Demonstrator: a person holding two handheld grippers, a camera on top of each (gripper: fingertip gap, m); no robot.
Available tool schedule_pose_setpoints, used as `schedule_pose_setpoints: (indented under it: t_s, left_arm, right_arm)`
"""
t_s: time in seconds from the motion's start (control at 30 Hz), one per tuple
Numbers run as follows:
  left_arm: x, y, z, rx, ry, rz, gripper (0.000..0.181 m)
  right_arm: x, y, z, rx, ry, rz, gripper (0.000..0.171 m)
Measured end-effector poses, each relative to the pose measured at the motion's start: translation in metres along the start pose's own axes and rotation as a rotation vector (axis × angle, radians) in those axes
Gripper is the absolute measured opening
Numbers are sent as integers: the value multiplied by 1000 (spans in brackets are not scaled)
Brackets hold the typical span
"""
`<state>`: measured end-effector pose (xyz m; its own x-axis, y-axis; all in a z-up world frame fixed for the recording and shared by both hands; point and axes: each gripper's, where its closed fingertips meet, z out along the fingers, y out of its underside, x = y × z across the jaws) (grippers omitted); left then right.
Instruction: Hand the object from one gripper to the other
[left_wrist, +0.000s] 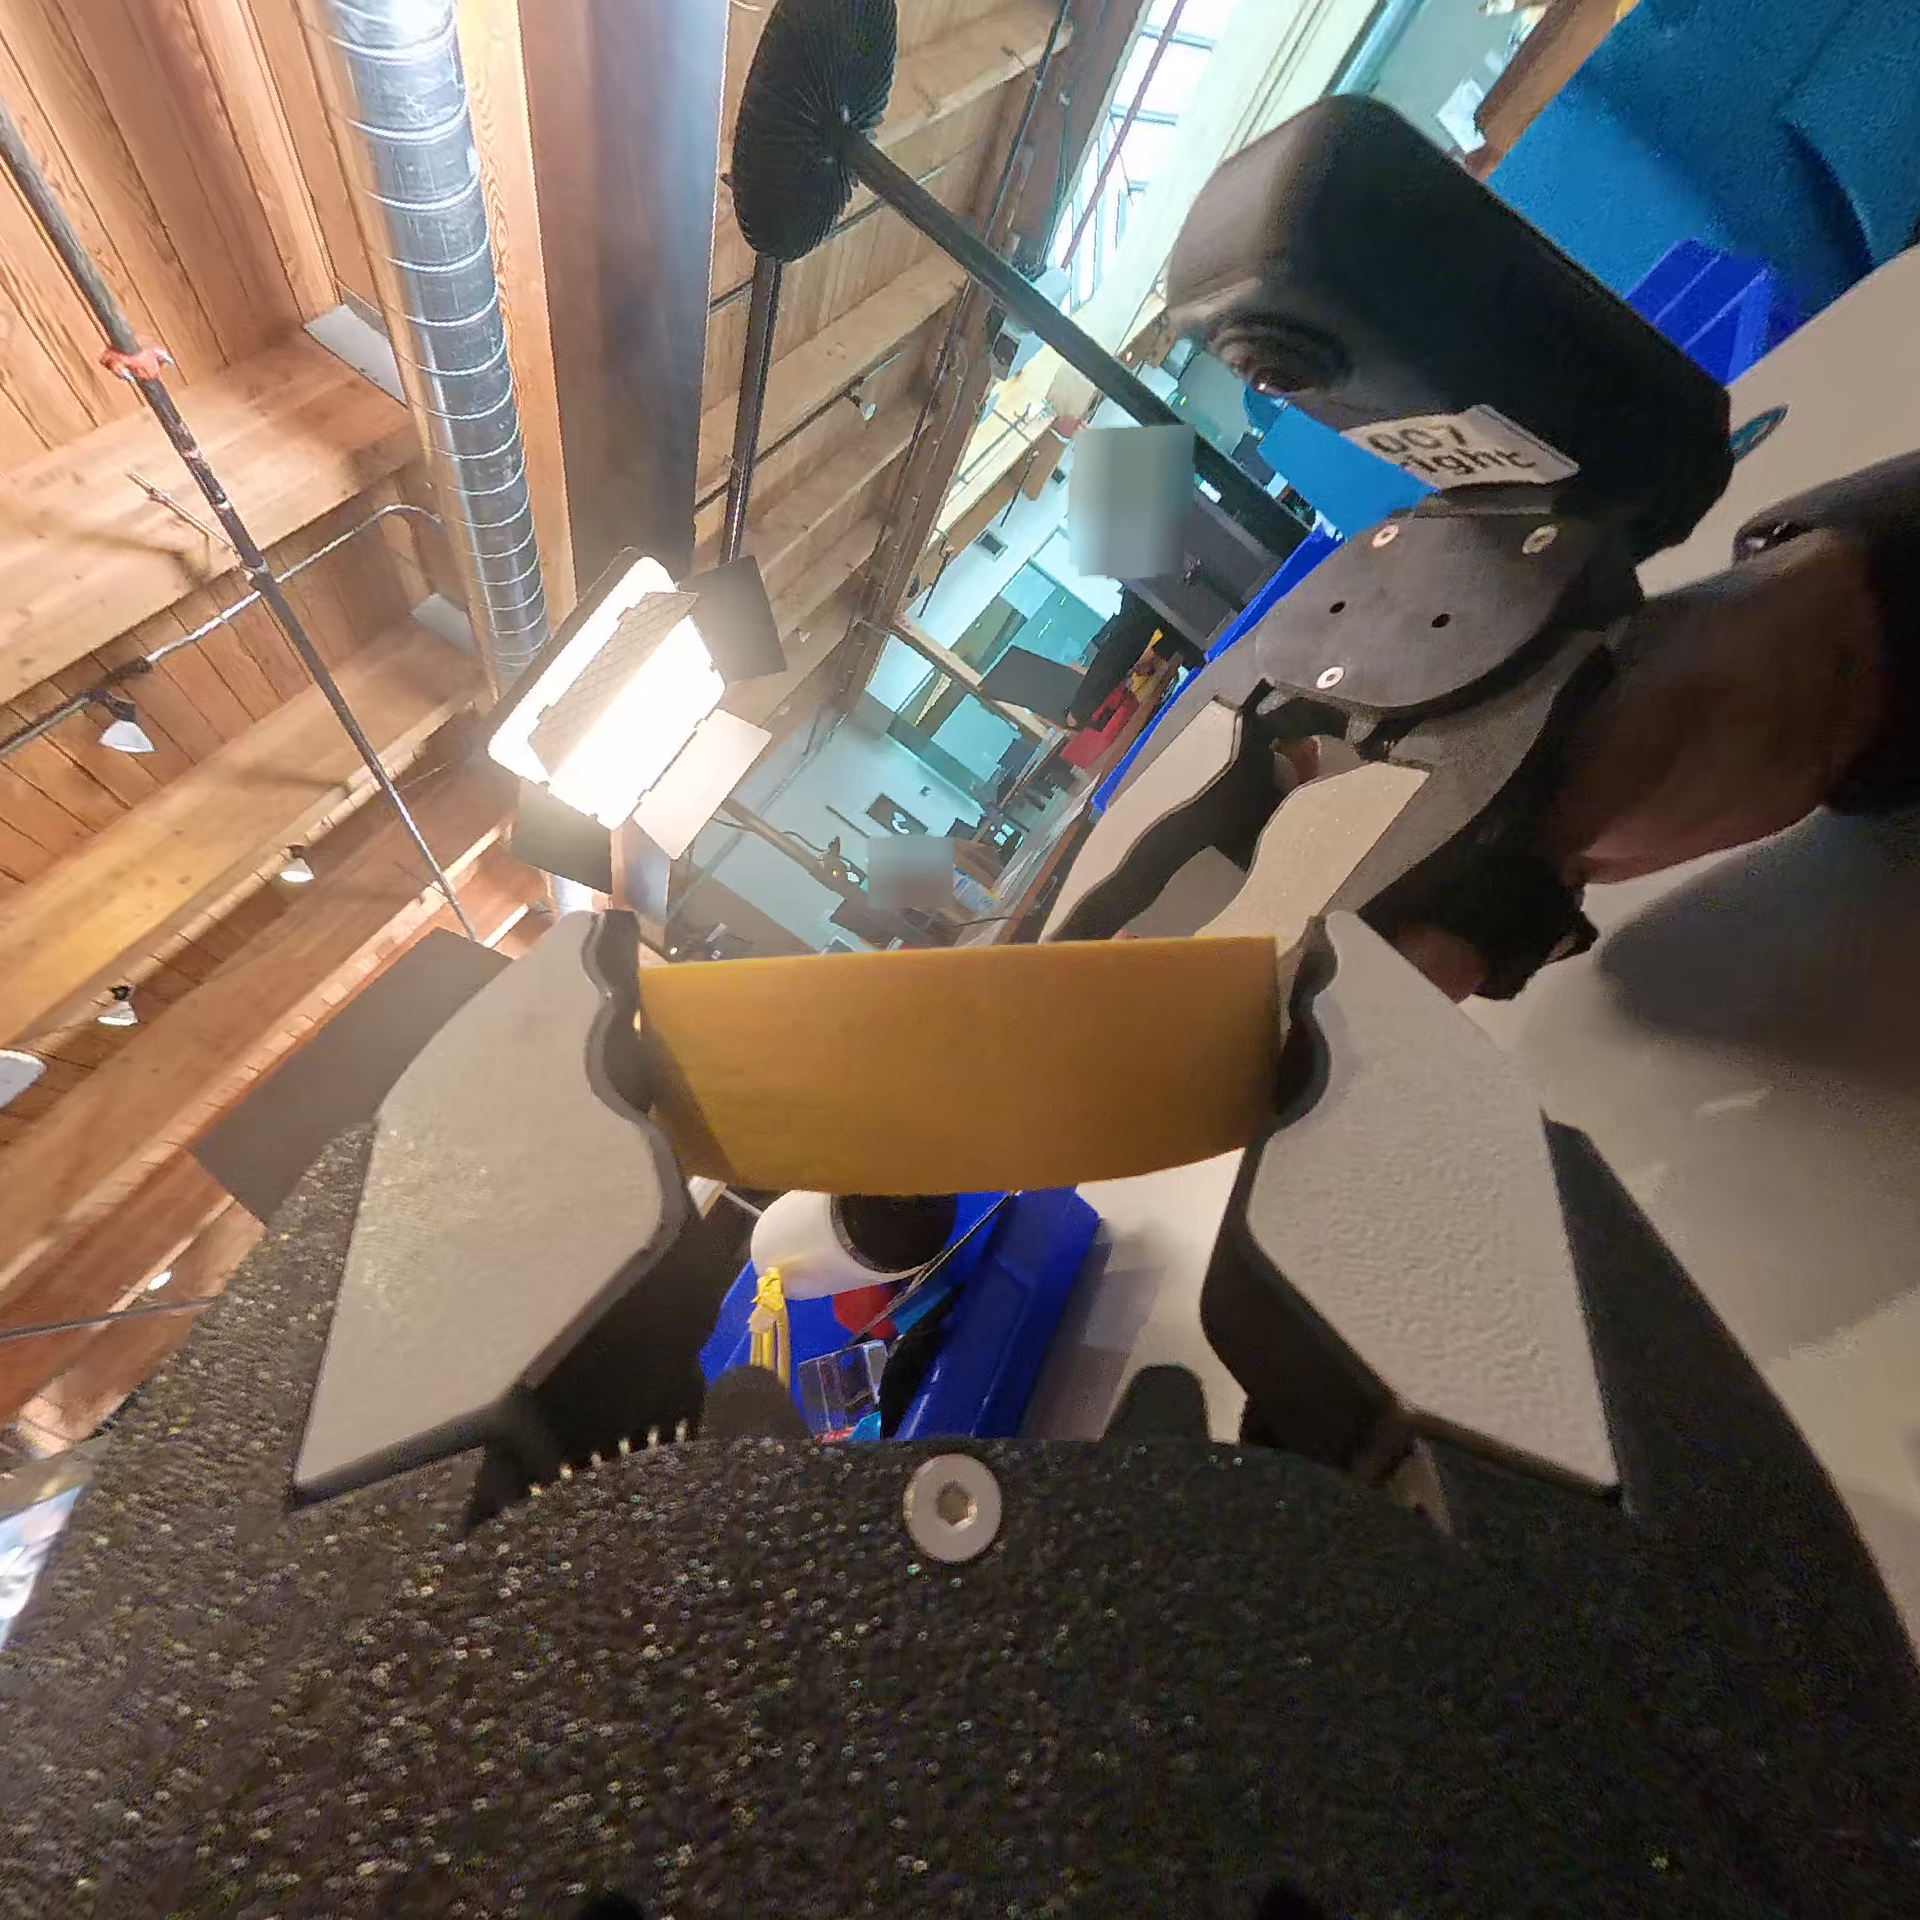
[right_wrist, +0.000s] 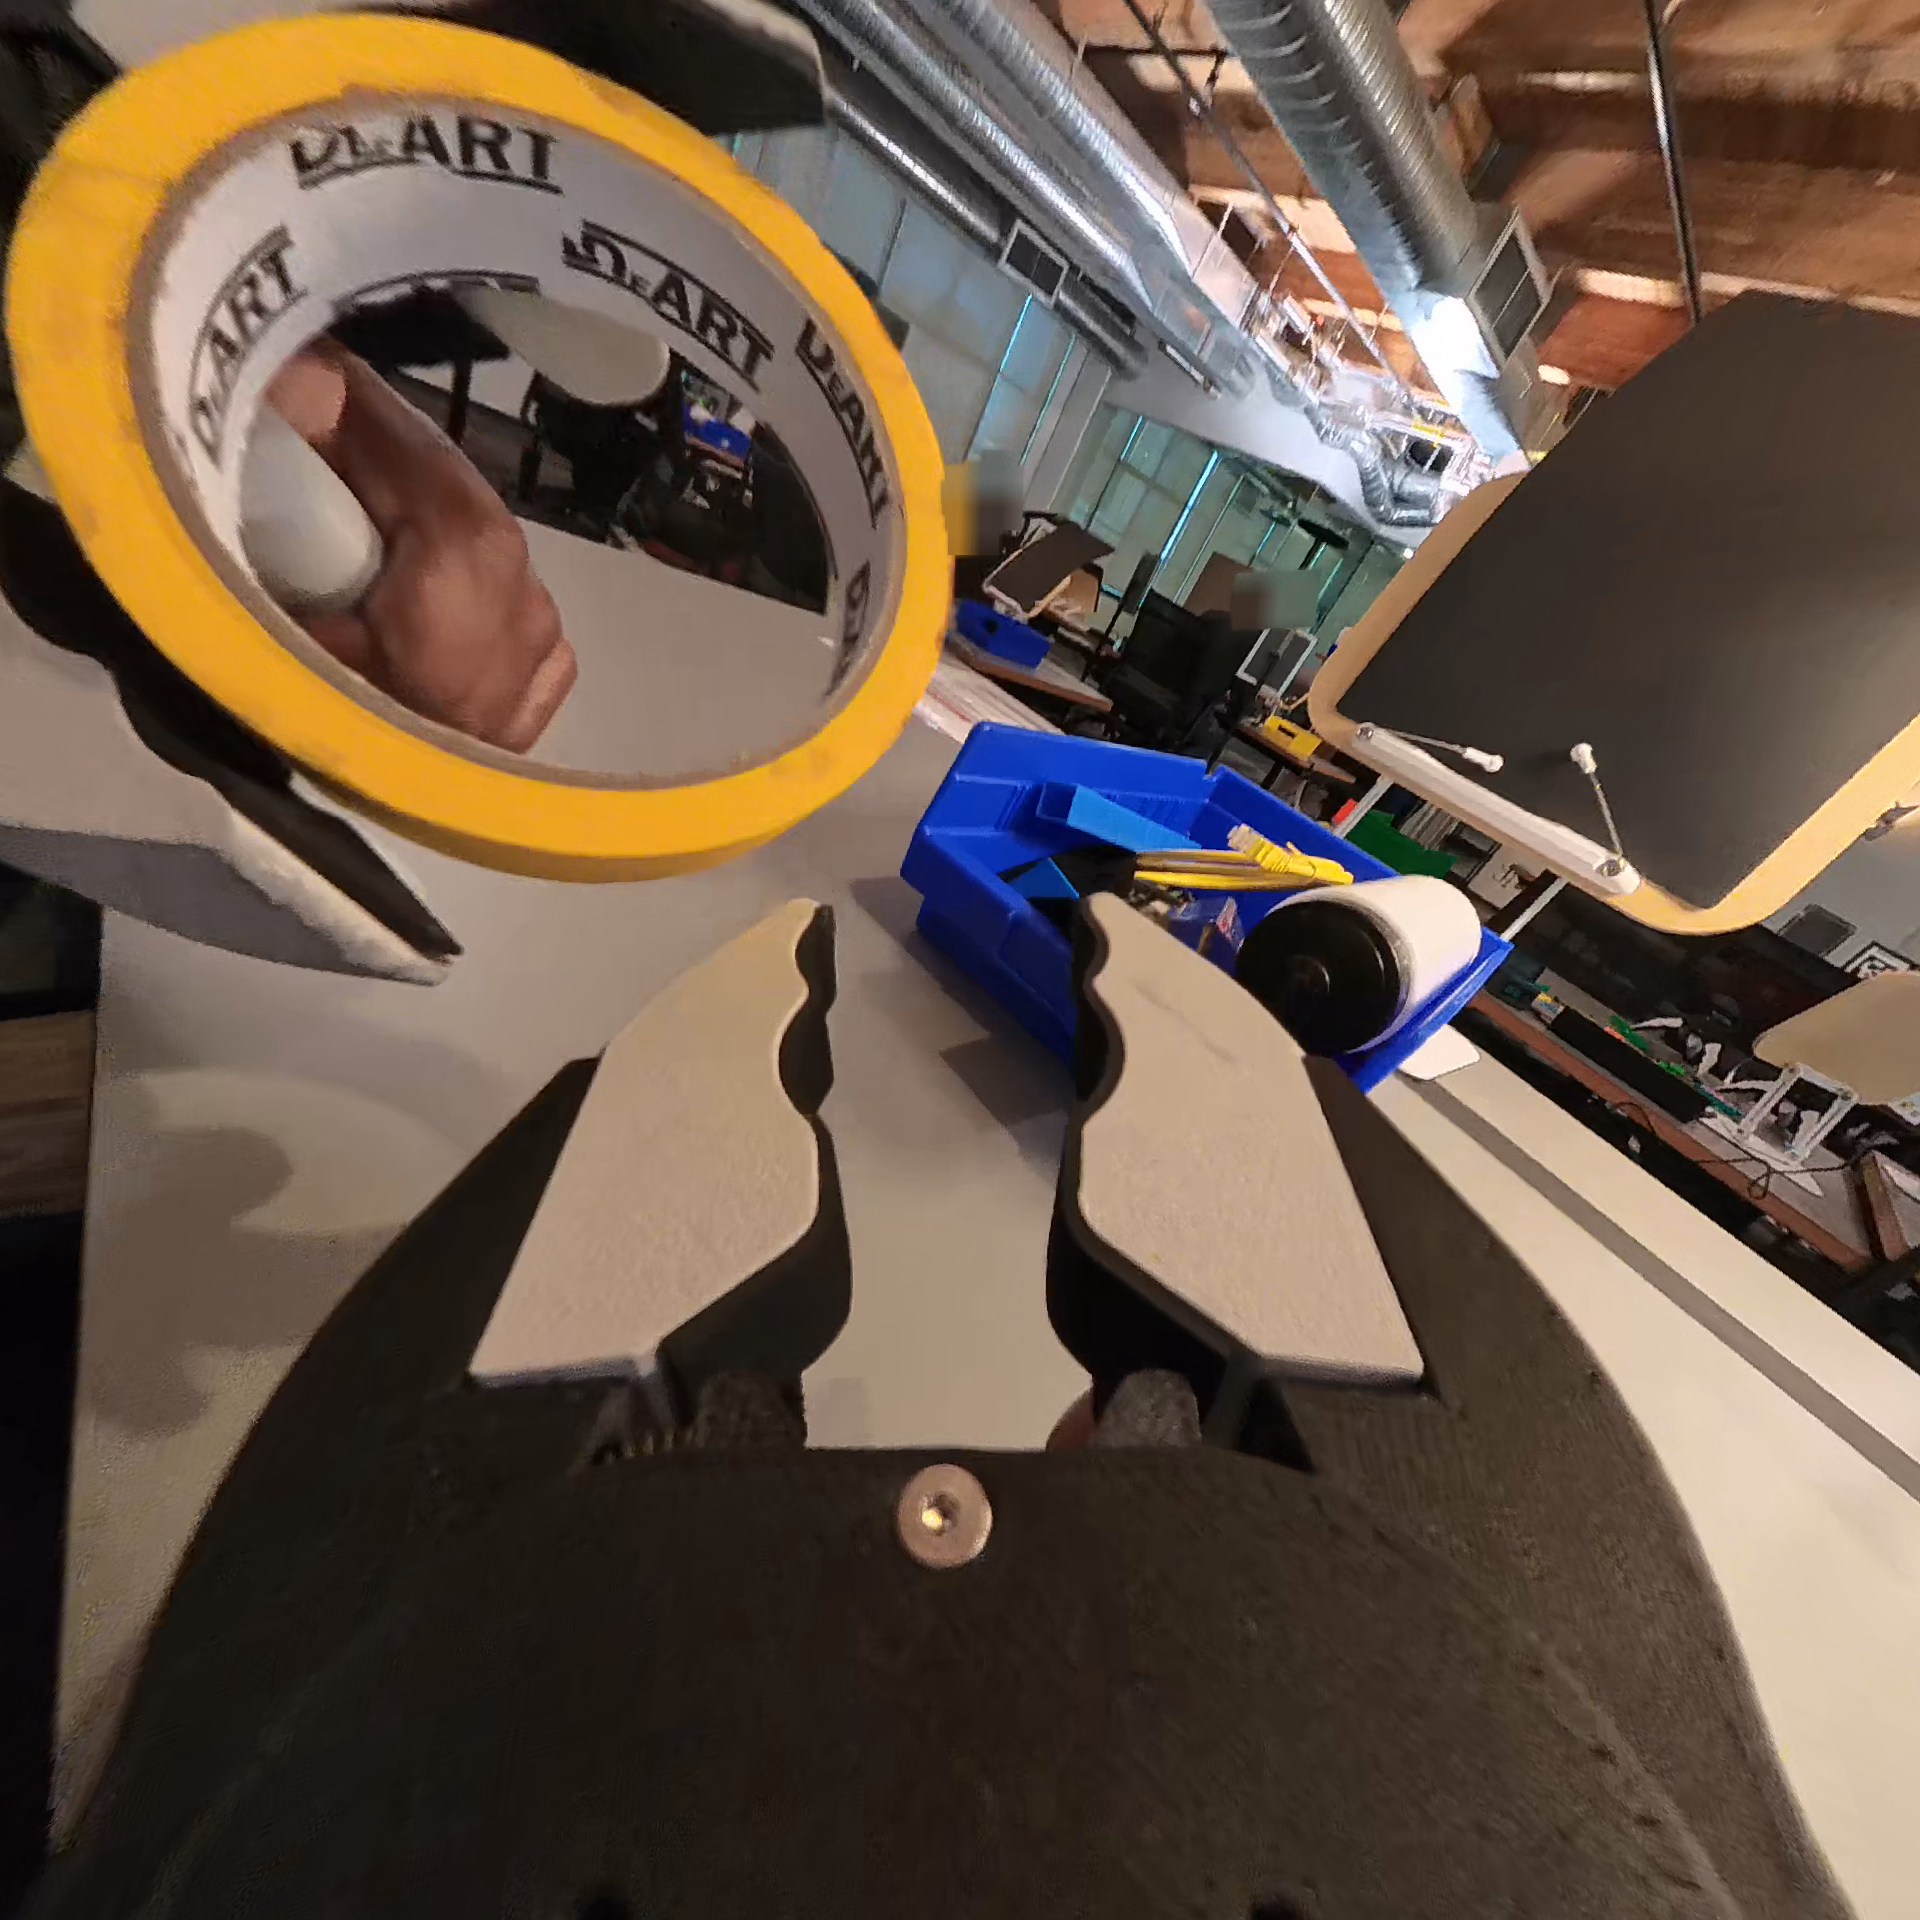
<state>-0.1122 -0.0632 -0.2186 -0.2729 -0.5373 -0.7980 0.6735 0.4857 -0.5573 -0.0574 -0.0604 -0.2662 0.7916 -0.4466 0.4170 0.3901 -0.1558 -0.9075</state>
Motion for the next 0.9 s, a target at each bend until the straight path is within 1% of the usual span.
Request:
schedule_pose_setpoints:
  t_s: [0.2,0.37,0.43,0.47,0.53,0.57,0.7,0.77,0.87,0.9]
  left_arm:
    - [6,11,1,-41,15,86,120]
    - [13,10,0,-26,44,112,119]
    - [18,11,1,-26,62,133,121]
    - [21,11,1,-25,74,142,119]
    - [28,12,1,-23,97,161,119]
    - [31,12,2,-24,105,172,119]
    - [49,10,5,-17,158,220,118]
    - [57,10,7,-13,175,226,119]
    - [64,8,9,6,195,190,122]
    - [64,8,10,13,190,171,119]
  right_arm:
    - [-2,17,-1,-84,-96,93,41]
    - [7,12,-9,-37,-158,263,38]
    - [5,6,-13,-1,-236,380,38]
    - [2,1,-16,29,-307,471,38]
    - [-7,-7,-21,66,-457,658,42]
    - [-9,-8,-21,62,-495,705,45]
    - [-21,3,-10,-44,-491,670,51]
    - [-28,4,-5,-72,-502,658,45]
    - [-33,4,-2,-85,-511,636,13]
    - [-33,5,-2,-91,-503,632,13]
